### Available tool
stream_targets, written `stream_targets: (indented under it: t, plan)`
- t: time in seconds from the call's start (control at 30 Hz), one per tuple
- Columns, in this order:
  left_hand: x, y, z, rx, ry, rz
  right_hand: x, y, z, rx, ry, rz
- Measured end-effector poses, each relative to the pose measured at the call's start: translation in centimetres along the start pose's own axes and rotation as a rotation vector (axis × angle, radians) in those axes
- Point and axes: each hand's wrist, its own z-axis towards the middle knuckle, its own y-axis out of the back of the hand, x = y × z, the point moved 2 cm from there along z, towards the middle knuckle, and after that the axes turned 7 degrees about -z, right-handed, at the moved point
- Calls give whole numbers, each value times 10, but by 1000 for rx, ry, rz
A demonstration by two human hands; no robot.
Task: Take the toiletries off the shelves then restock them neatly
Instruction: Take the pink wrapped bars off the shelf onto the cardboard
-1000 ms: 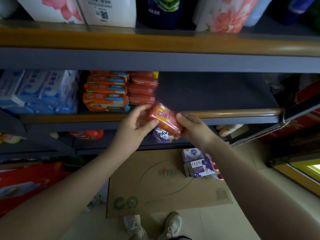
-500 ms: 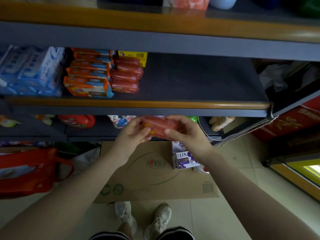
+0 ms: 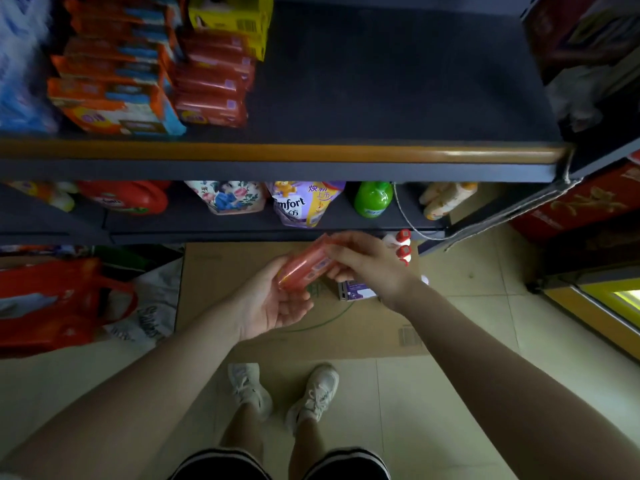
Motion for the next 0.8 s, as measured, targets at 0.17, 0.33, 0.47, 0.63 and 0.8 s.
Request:
stream_targets:
  t: [0.17,0.33,0.47,0.63,0.8]
  plan:
    - [-5,14,23,-245,-253,17,-35,6,19,-101,-101,-166]
    - [-9,44,86,-477,-574,263,-54,22,46,-201,-99,-186]
    - [-7,62,157,-517,-620,321,-79,31,74,-236,-82,-289]
    - [7,71,218,-507,-591,363,-88,33,94,-211,-45,-408]
    - [19,74,234,-463,-495,664,-85,33,91,-210,6,-441]
